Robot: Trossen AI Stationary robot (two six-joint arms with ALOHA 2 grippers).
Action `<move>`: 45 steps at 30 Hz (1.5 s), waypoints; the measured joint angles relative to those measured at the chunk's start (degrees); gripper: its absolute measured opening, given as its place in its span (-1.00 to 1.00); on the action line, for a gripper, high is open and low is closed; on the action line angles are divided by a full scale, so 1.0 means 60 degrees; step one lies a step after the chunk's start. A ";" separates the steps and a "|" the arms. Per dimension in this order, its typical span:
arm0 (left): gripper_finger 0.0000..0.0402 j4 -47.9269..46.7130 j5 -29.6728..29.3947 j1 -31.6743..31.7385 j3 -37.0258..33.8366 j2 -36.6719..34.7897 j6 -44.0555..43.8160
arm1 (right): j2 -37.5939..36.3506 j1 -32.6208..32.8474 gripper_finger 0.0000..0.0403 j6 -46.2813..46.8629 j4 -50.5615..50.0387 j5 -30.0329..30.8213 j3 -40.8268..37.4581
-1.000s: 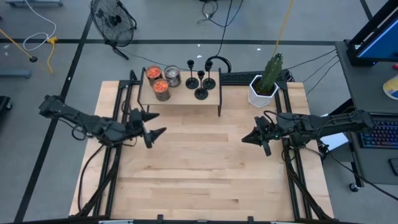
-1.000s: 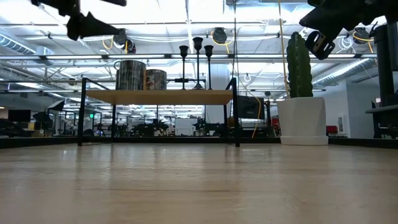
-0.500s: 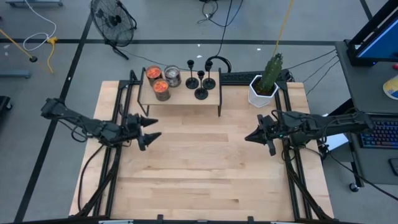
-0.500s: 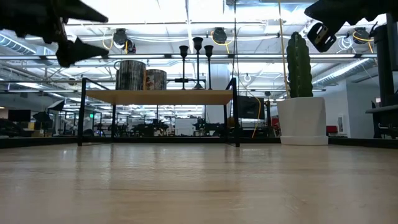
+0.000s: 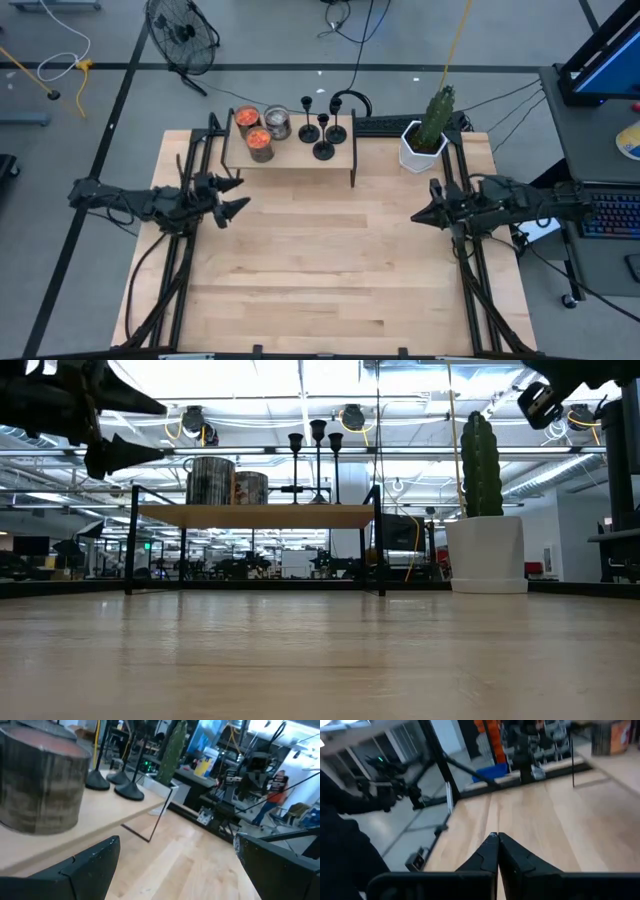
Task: Pick & Place candle stick holders
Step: Return to Home Position
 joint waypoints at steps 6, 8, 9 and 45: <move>0.99 -0.0826 0.0431 0.0392 0.0000 -0.0933 0.0130 | -0.0815 0.0000 -1.00 0.0357 0.2139 -0.0018 -0.1584; 0.99 -0.0977 0.0480 0.0407 -0.0010 -0.0949 -0.0043 | -0.0970 0.0000 -1.00 0.0754 0.2845 -0.0041 -0.2333; 0.99 -0.0892 0.0484 0.0404 -0.0061 -0.0927 -0.0104 | -0.1020 0.0000 -1.00 0.0935 0.3197 -0.0141 -0.2694; 0.99 -0.0680 0.1626 0.1897 -0.1402 -0.1121 0.0247 | -0.2897 -0.0004 -1.00 -0.0097 0.2925 0.0100 -0.4821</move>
